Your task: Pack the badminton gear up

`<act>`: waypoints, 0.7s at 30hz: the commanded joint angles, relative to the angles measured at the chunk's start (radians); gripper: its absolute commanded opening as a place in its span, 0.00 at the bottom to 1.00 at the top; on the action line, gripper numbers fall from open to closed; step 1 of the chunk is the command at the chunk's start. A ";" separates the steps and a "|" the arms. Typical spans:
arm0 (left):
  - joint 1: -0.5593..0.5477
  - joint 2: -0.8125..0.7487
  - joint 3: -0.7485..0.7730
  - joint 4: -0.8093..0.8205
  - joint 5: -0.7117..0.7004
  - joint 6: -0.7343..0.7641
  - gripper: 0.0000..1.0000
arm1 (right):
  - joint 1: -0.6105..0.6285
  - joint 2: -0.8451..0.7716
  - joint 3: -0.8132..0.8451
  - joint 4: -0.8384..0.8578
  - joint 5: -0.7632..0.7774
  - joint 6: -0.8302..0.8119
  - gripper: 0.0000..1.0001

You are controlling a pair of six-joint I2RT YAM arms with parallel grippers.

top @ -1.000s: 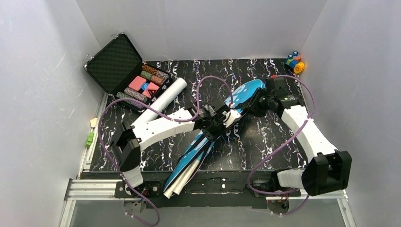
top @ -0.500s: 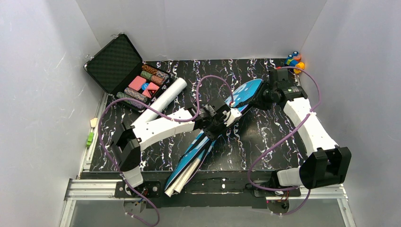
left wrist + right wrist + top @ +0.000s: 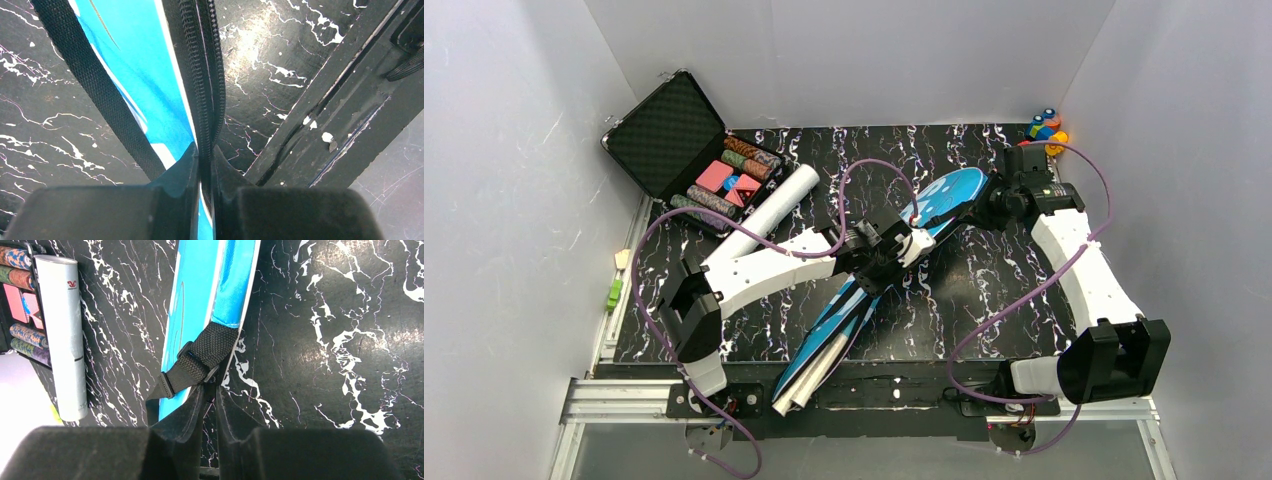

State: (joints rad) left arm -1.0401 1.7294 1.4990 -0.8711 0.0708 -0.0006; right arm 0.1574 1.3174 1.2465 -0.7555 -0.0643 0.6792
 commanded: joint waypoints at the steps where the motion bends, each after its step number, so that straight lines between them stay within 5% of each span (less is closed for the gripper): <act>1: 0.002 -0.051 0.021 0.060 -0.005 0.009 0.00 | -0.004 -0.020 0.004 0.009 -0.027 -0.002 0.20; 9: 0.002 -0.041 0.032 0.056 -0.002 0.008 0.00 | -0.003 -0.054 -0.031 0.030 -0.064 0.012 0.01; 21: 0.002 -0.045 0.028 0.056 -0.013 0.008 0.00 | -0.004 -0.136 -0.158 0.123 -0.202 0.107 0.01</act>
State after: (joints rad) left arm -1.0401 1.7294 1.4990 -0.8745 0.0704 -0.0006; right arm 0.1513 1.2362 1.1278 -0.6914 -0.1650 0.7387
